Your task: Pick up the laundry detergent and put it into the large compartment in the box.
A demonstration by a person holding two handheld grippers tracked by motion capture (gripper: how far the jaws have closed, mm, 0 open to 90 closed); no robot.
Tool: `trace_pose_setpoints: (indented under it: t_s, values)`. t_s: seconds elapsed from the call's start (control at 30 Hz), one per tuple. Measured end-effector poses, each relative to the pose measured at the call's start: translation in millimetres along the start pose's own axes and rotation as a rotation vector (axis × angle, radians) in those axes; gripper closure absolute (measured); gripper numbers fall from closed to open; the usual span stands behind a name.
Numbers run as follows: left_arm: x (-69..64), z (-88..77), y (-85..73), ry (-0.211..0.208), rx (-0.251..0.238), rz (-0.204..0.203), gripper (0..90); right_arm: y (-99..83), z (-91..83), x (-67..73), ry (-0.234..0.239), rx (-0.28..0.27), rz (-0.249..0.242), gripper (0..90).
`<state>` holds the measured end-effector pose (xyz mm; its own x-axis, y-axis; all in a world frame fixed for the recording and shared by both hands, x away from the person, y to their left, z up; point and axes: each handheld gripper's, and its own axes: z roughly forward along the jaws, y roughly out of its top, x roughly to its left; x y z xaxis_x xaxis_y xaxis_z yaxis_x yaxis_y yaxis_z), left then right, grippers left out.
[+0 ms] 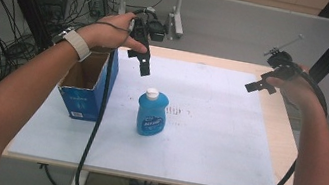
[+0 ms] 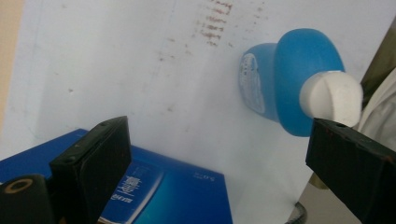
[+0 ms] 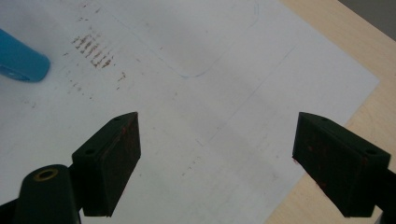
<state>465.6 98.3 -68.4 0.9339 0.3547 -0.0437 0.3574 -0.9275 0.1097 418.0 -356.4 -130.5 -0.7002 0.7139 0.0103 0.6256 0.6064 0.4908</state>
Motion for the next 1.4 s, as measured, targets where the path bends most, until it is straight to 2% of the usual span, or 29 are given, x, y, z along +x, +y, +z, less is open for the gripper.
trace_pose_setpoints:
  t_s: [0.33, 0.73, 0.9, 1.0, 1.13, 1.4]
  values:
    - [-9.5, -1.4, 0.4, -0.024, 0.004, -0.033, 7.6, -3.6, 1.0, 0.3, 0.003, -0.001, 0.004, 15.2]
    - [-27.7, 3.4, 0.6, -0.018, 0.001, -0.058, 7.6, -1.2, 0.0, 3.7, 0.005, -0.007, -0.009, 15.2]
    - [-29.8, 4.2, 1.3, -0.038, 0.009, -0.082, 7.7, -0.5, -0.1, 5.1, 0.006, -0.010, -0.012, 15.2]
    - [-32.9, 5.4, 2.5, -0.031, 0.011, -0.082, 7.7, -0.1, 0.4, 5.7, 0.006, -0.010, -0.016, 15.3]
    - [-35.5, 7.9, 3.5, -0.049, 0.005, -0.089, 8.3, -1.0, 1.0, 5.7, 0.006, -0.012, -0.016, 15.2]
    - [-48.5, 15.1, 11.0, -0.044, 0.022, -0.089, 8.6, -4.3, 2.9, 5.6, 0.010, -0.011, -0.015, 15.3]
